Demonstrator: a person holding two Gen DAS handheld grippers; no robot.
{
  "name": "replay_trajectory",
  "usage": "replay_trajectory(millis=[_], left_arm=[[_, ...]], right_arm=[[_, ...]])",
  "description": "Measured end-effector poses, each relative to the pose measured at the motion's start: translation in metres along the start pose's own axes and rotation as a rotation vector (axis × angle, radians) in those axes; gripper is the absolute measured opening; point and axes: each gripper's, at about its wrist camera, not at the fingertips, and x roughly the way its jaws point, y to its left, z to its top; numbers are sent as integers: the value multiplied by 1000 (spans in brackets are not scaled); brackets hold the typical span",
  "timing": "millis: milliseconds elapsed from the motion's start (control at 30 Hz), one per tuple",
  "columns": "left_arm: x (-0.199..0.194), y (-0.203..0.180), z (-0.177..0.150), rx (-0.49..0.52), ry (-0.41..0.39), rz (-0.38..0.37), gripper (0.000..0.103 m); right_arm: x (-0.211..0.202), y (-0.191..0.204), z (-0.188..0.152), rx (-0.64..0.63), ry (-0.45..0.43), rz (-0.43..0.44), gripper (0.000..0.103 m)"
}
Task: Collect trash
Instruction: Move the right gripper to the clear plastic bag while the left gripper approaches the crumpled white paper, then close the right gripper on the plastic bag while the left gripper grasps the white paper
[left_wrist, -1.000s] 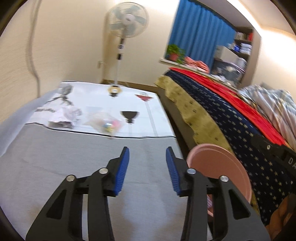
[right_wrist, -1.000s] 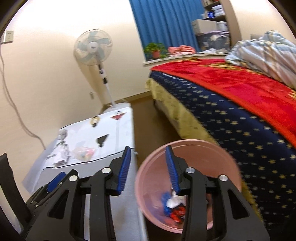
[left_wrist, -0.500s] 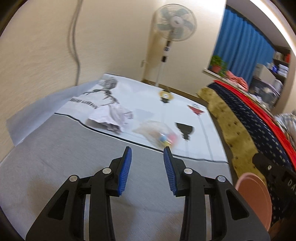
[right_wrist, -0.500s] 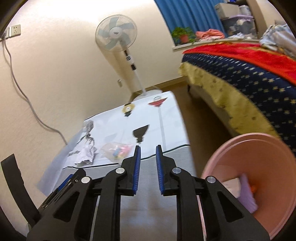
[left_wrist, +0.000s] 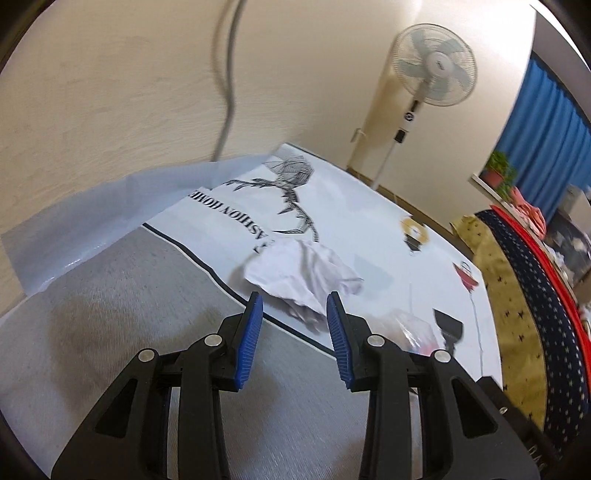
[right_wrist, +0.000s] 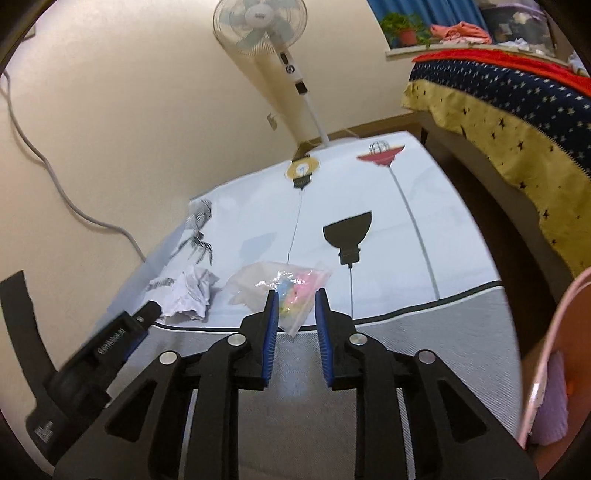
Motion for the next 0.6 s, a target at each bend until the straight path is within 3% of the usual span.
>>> replay_trajectory(millis=[67,167,333,600], left_arm=[[8,5,2,-19,10,13,40],[16,10,4,-40,23,21,46],[33,19,7,-89,61,18,47],[52,27,10,-168,109,-12,47]], right_arm=[[12,-1,-1,12,23,-4,37],[27,0,-3,11,61,-7,37],[45,3,-4,-4,110,-25,37],[55,3,-6,-8,157,-41,16]])
